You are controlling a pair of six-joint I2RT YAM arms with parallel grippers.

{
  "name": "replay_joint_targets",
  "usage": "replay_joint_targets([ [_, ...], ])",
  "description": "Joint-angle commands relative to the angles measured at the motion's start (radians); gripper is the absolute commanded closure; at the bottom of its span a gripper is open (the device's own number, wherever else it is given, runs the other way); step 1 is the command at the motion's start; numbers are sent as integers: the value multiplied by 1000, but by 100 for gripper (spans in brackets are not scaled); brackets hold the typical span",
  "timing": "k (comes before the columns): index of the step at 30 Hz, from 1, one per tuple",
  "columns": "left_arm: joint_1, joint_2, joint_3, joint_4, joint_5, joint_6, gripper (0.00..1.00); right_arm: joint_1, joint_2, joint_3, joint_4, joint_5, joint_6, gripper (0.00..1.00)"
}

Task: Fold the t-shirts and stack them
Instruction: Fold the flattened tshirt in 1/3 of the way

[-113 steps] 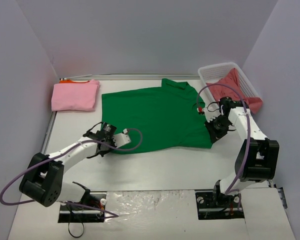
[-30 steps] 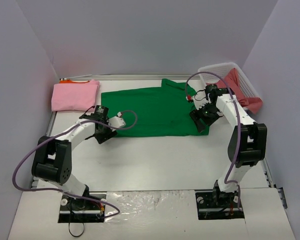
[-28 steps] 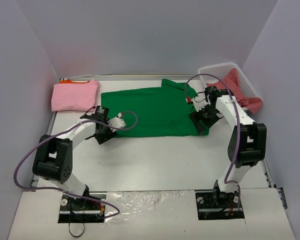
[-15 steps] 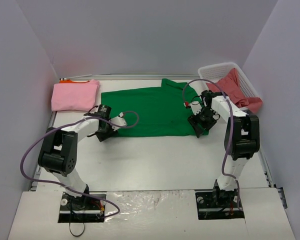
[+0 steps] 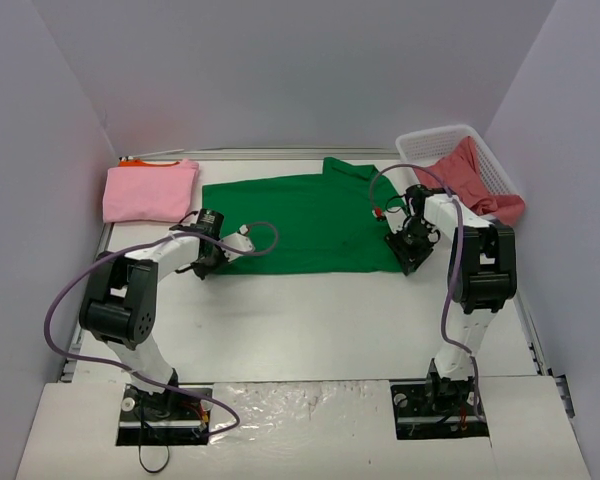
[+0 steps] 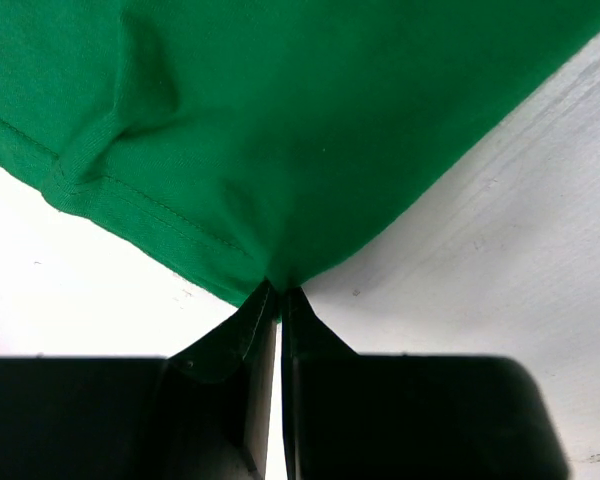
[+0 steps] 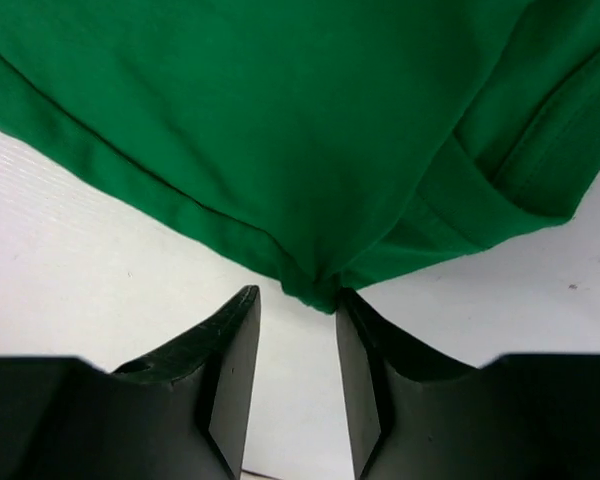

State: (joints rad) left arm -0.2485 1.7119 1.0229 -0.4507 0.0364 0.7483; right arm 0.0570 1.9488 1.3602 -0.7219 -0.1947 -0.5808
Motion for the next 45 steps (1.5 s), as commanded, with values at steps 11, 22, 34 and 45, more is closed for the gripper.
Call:
replay_joint_targets([
  [11,-2,-47,13,-51,5,-1,98,-11,-24,-32,-25,14,-11,100],
  [22,-2,-216,-3,-221,30,31,98,-9,-186,-118,-73,14,-31,100],
  [34,-2,-527,-70,-447,51,60,98,-11,-491,-228,-215,5,-79,100],
  [45,-5,-641,-32,-669,218,151,64,-11,-657,-299,-404,-23,-175,76],
])
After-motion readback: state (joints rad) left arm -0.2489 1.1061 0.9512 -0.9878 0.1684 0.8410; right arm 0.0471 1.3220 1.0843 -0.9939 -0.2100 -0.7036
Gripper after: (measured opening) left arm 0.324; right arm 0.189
